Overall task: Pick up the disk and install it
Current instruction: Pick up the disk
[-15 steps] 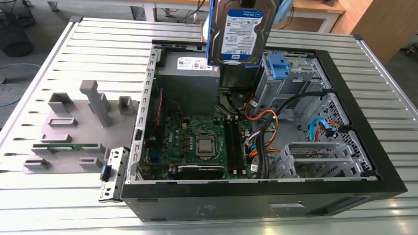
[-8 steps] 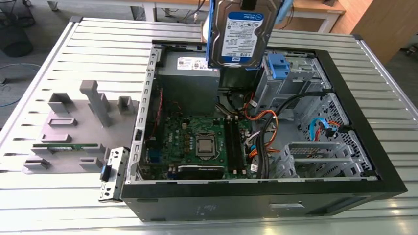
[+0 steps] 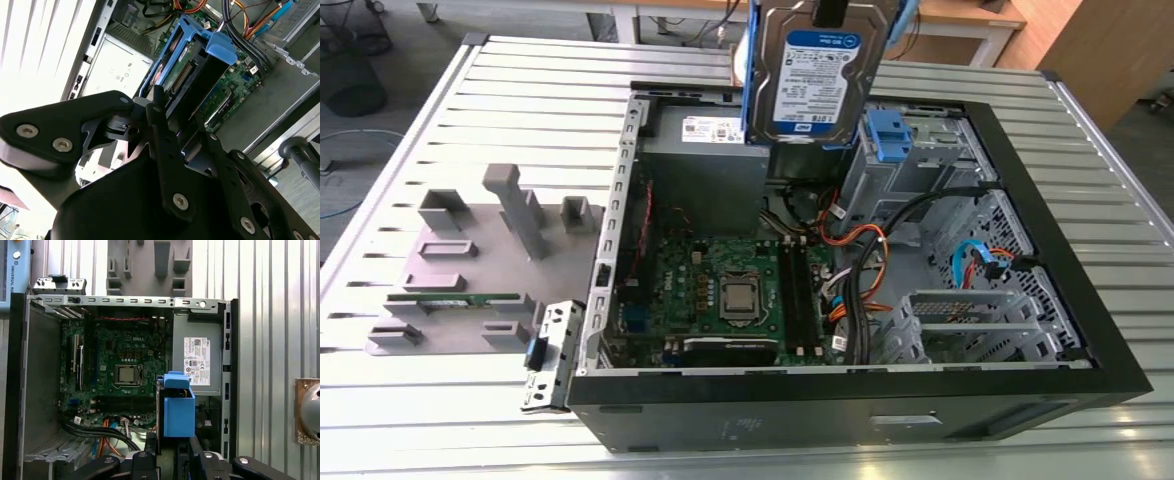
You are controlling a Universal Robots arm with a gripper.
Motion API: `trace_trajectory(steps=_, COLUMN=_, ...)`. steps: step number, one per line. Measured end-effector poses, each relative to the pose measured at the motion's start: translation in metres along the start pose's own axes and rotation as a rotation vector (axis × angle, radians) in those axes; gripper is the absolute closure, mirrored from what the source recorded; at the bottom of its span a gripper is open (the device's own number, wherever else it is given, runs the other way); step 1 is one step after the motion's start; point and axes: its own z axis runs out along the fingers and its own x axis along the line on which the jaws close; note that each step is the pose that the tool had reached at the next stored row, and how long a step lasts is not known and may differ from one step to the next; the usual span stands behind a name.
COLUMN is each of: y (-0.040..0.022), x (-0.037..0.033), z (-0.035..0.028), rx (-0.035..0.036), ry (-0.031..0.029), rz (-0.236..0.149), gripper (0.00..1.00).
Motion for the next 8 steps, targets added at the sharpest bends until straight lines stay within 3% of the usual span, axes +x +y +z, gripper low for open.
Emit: trace_trajectory(steps=8, y=0.0000, x=0.0107, z=0.0007, rx=0.0000, ry=-0.0001, rz=0.000, gripper=0.65)
